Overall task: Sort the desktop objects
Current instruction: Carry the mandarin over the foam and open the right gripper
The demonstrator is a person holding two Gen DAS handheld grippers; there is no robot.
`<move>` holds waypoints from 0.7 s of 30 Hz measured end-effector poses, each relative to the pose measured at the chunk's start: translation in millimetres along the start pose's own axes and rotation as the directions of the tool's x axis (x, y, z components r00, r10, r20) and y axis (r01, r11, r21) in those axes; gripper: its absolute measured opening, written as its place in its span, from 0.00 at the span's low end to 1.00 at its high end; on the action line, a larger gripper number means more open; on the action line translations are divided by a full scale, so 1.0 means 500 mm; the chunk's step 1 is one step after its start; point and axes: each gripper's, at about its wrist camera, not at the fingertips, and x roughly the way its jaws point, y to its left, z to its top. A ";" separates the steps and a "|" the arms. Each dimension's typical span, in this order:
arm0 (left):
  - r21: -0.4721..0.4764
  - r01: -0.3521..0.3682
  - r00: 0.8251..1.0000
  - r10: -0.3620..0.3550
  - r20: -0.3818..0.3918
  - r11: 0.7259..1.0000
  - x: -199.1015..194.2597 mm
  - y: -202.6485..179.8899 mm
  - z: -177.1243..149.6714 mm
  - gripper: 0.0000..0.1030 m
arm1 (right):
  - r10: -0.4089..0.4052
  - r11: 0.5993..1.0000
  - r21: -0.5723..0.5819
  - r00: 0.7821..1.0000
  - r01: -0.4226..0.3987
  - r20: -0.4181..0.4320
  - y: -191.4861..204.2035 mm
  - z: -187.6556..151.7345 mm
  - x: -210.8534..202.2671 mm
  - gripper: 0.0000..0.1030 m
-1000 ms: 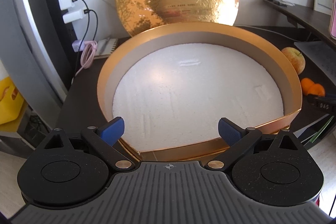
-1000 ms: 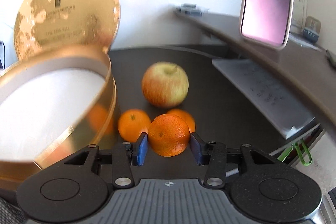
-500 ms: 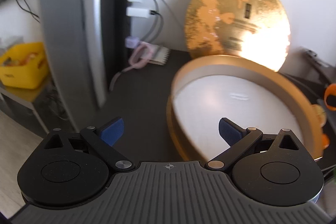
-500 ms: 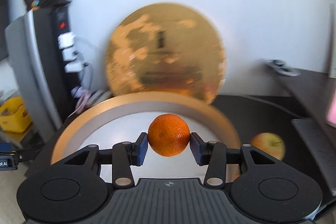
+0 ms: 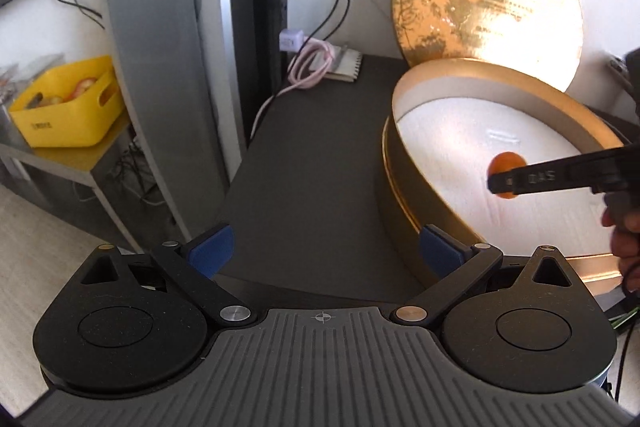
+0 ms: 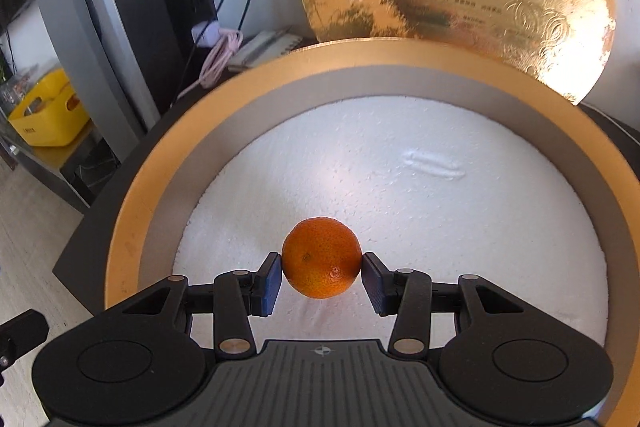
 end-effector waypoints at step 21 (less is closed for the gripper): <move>0.014 -0.022 1.000 0.022 -0.011 1.000 -0.002 -0.017 0.004 0.98 | -0.001 0.999 0.046 0.991 -0.006 0.137 -0.049 -0.033 -0.109 0.62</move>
